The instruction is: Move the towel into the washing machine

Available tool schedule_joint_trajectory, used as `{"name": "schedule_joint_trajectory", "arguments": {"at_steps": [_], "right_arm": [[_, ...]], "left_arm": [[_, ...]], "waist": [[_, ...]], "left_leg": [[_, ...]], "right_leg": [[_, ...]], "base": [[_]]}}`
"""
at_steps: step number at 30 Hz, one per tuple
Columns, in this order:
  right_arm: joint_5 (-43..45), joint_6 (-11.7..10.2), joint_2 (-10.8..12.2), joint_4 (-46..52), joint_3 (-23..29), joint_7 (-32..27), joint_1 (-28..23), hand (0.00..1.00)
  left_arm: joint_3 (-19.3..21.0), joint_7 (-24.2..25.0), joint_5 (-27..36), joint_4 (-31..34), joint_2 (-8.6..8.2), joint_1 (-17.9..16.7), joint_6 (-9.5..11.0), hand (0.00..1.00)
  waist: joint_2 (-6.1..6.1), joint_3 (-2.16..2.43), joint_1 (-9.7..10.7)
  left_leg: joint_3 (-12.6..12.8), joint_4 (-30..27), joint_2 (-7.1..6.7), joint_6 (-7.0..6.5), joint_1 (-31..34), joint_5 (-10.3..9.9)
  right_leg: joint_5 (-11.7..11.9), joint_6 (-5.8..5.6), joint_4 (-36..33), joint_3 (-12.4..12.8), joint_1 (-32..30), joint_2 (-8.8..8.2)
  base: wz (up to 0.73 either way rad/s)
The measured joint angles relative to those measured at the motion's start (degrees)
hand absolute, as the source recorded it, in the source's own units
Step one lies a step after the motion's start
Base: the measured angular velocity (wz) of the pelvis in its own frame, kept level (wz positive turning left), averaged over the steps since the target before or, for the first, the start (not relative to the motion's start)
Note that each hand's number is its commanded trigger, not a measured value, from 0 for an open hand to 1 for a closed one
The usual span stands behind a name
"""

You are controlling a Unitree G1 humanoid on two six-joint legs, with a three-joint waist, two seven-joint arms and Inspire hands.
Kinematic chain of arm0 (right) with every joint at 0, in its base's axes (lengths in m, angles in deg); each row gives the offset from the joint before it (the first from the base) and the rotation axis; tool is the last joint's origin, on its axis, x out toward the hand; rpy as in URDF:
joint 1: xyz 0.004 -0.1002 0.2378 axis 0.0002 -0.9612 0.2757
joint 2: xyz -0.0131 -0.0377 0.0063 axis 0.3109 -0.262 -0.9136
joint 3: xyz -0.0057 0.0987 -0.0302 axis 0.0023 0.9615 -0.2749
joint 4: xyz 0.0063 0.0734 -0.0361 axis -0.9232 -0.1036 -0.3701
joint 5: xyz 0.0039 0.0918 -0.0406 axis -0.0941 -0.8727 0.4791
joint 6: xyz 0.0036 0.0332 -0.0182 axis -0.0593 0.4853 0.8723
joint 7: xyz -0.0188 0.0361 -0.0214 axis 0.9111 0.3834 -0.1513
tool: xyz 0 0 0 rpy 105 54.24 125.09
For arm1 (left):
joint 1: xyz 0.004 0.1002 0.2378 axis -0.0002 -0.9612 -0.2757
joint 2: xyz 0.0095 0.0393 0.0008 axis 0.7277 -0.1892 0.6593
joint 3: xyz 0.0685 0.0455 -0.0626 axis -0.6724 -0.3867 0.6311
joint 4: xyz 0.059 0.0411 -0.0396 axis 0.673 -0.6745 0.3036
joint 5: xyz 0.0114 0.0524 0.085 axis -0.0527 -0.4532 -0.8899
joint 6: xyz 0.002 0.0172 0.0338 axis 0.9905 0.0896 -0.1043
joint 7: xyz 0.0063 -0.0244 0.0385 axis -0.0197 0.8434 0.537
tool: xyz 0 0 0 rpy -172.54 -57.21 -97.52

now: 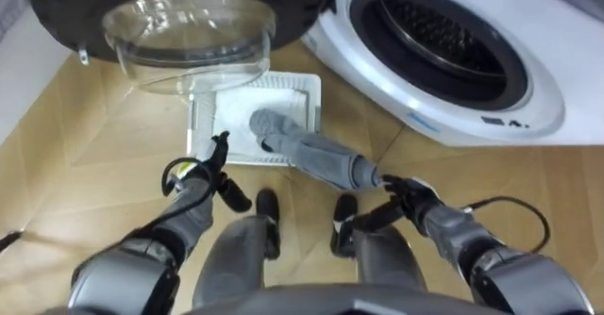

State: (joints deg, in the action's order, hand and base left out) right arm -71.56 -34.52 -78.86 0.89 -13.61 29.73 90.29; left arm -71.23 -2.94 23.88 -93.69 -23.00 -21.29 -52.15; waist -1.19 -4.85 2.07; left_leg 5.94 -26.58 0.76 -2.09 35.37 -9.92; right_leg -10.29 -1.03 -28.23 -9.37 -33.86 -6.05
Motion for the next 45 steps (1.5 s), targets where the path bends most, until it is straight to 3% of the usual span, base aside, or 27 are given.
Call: {"name": "schedule_joint_trajectory", "arguments": {"at_steps": [3, 7, 10, 16, 20, 22, 26, 34, 38, 45], "right_arm": [[0.8, -0.2, 0.2, 3.0, -2.1, -0.6, 0.9, 0.0], [0.4, -0.5, -0.1, 5.9, -4.0, -0.9, 2.4, 0.0], [-0.3, -2.0, -0.4, 6.9, -5.3, -1.3, 3.9, 0.0], [-4.0, -5.3, -1.8, 9.9, -8.8, -1.4, 4.6, 0.0], [-4.2, -6.5, -1.8, 11.1, -8.9, -1.4, 5.4, 0.0], [-4.2, -7.9, -1.6, 11.1, -9.7, -1.9, 6.1, 0.0], [-4.3, -9.2, -1.3, 11.3, -9.9, -2.2, 6.8, 0.0], [-4.4, -7.4, -0.6, 10.5, -9.9, -2.6, 10.0, 0.0], [-6.5, -7.3, -0.6, 10.8, -10.0, -3.2, 10.4, 0.0], [-8.9, -5.2, -0.5, 11.0, -11.0, -3.2, 12.2, 0.0]], "left_arm": [[-0.8, -1.3, -0.8, 0.2, -0.25, 3.7, 0.8, 0.0], [-2.6, -3.1, -1.3, 1.7, 0.0, 7.7, 0.9, 0.0], [-3.8, -5.1, -2.4, 1.7, 0.05, 8.9, 1.1, 0.0], [-6.9, -10.5, -2.4, 2.0, 0.44, 9.3, 2.2, 0.0], [-8.0, -13.6, -2.4, 2.8, 0.77, 10.0, 2.4, 0.0], [-9.6, -15.0, -2.4, 2.8, 1.56, 11.4, 3.7, 0.0], [-10.7, -16.3, -2.4, 2.7, 1.89, 13.2, 5.0, 0.0], [-12.3, -20.5, -6.1, 2.7, 0.55, 16.7, 5.3, 0.0], [-14.4, -22.3, -6.1, 2.7, 0.34, 18.0, 5.3, 0.0], [-17.8, -21.8, -5.7, 2.7, 0.34, 20.6, 5.3, 0.0]], "waist": [[0.33, -0.4, 0.6], [1.14, -0.92, 0.7], [1.14, -0.91, 1.2], [1.15, -0.84, 2.4], [1.09, -0.81, 3.1], [1.09, -0.81, 3.4], [1.14, -0.82, 4.2], [1.39, -0.97, 3.9], [1.48, -1.03, 4.1], [1.45, -1.05, 4.3]], "left_leg": [[0.1, -5.6, 0.76, -0.37, 6.9, -0.5], [-0.6, -14.3, 1.71, -0.13, 16.6, -2.9], [-0.6, -19.8, 2.1, 0.38, 21.8, -4.2], [-1.1, -25.1, 3.22, 0.97, 27.9, -4.3], [-1.4, -27.9, 3.94, 1.4, 31.3, -4.8], [-1.6, -29.3, 4.76, 1.69, 33.6, -5.0], [-1.6, -29.6, 4.99, 1.84, 35.4, -5.1], [-1.6, -32.0, 6.77, 2.44, 39.2, -6.6], [-1.5, -32.1, 6.95, 2.3, 40.9, -6.8], [-1.2, -32.2, 7.01, 2.1, 42.3, -7.2]], "right_leg": [[-1.4, 0.72, -4.1, 0.0, -5.9, 0.06], [-4.0, 2.11, -13.7, 0.8, -16.0, 0.14], [-5.7, 2.48, -19.9, 2.0, -21.8, -0.08], [-6.3, 3.57, -25.5, 2.0, -28.2, 0.18], [-6.6, 4.31, -28.0, 1.8, -31.4, 0.36], [-6.4, 4.81, -28.7, 1.7, -33.5, 1.18], [-6.0, 5.55, -28.8, 1.6, -35.3, 1.62], [-6.1, 6.03, -29.8, 2.0, -39.1, 3.59], [-6.1, 6.05, -29.8, 2.1, -40.8, 3.74], [-6.3, 6.07, -29.7, 2.3, -42.4, 3.74]], "base": [[0.07], [-0.03], [-0.04], [-0.02], [-0.05], [-0.13], [-0.08], [-0.12], [-0.06], [-0.03]]}}
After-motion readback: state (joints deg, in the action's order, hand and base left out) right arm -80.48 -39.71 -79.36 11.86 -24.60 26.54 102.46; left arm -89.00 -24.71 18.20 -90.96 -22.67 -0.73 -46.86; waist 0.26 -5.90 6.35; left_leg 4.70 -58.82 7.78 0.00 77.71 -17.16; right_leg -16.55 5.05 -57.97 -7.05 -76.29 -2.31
